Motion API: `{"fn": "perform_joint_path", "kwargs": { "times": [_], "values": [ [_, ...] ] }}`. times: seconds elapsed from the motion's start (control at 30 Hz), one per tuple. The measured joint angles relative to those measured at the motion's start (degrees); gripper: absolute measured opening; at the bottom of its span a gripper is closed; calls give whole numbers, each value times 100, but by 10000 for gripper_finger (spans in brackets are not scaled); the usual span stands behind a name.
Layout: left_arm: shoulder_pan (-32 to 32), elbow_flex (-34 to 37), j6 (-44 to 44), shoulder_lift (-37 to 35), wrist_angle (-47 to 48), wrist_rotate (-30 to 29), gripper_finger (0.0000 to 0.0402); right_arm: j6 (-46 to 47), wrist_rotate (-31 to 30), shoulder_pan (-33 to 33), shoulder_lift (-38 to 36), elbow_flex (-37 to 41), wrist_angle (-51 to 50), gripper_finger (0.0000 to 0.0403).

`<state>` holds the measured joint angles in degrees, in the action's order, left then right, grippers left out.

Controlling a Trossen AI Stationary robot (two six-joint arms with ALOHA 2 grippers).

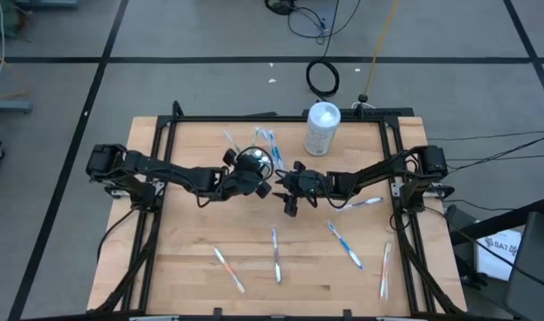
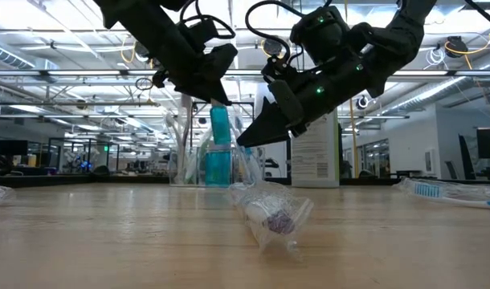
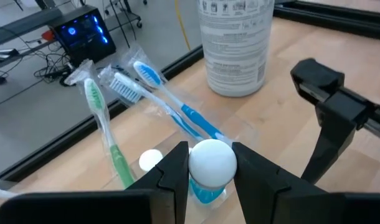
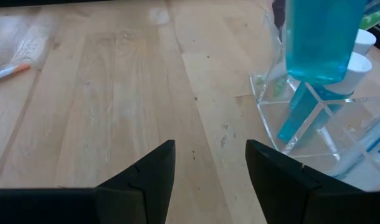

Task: Pick & Place toothbrushing station
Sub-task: Put the mouthwash bottle in the middle compartment of the transparent organizer

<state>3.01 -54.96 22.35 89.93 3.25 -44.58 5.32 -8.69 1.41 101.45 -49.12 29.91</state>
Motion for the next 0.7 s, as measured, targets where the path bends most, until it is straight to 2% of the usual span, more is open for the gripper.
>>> {"fn": "perform_joint_path", "kwargs": {
  "times": [0.43, 0.7],
  "values": [
    [-1, 1, 56, -94, 264, 109, 104, -15, 0, 0, 0, 0, 13, 187],
    [-4, 1, 66, -312, 504, -61, 104, -17, 0, 0, 0, 0, 21, 187]
  ]
}}
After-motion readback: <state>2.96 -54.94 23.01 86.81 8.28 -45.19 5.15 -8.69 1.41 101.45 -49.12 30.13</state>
